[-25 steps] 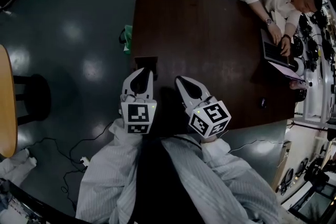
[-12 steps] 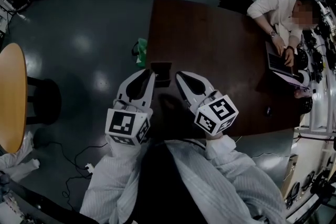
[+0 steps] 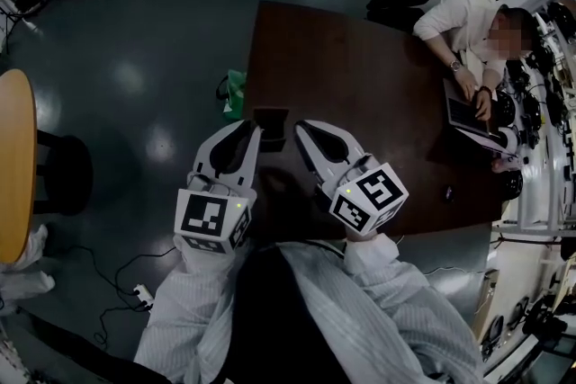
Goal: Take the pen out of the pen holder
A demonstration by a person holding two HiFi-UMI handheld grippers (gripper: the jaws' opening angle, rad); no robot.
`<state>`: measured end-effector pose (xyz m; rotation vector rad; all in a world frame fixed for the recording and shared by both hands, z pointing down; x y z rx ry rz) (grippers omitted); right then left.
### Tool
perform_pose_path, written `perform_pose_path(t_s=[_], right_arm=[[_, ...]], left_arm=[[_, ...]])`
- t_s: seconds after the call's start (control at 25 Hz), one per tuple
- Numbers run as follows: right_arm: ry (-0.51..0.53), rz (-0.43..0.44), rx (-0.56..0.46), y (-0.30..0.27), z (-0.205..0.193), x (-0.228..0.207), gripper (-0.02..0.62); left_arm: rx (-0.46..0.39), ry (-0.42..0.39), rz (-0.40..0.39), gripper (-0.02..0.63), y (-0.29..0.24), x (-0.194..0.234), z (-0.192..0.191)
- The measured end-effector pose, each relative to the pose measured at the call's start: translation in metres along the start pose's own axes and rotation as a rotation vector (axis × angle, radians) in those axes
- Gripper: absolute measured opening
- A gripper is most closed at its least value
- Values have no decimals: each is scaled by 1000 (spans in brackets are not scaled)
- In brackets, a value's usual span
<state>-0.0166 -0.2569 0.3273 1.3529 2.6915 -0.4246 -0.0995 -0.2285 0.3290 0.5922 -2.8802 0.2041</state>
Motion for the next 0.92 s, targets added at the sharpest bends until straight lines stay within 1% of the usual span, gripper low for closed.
perform_pose_path(t_s=[0.56,0.72,0.8,0.92], right_arm=[[-29,-12,-8,5,-3,0,0],[-35,-4,-9,3,-5,2,0],[-33,-15,-11,6,-5,-1,0],[-30,-59,-13,18,-5,-12,0]], left_arm=[[7,-4,2,46,2,1,-3],[8,0,7,46,1,3,-6],[9,-3,-4,46,-3,2,-7],[6,-2,-46,46,-15,-8,-10]])
Point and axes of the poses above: the fingertips, and each gripper's own axes: y backward along the fingers, x to its left, z out of its top, the point moved 1 cm from there along y, backward along the fingers, and after that the axes turned 13 degrees about -z, right-handed, at the moved point
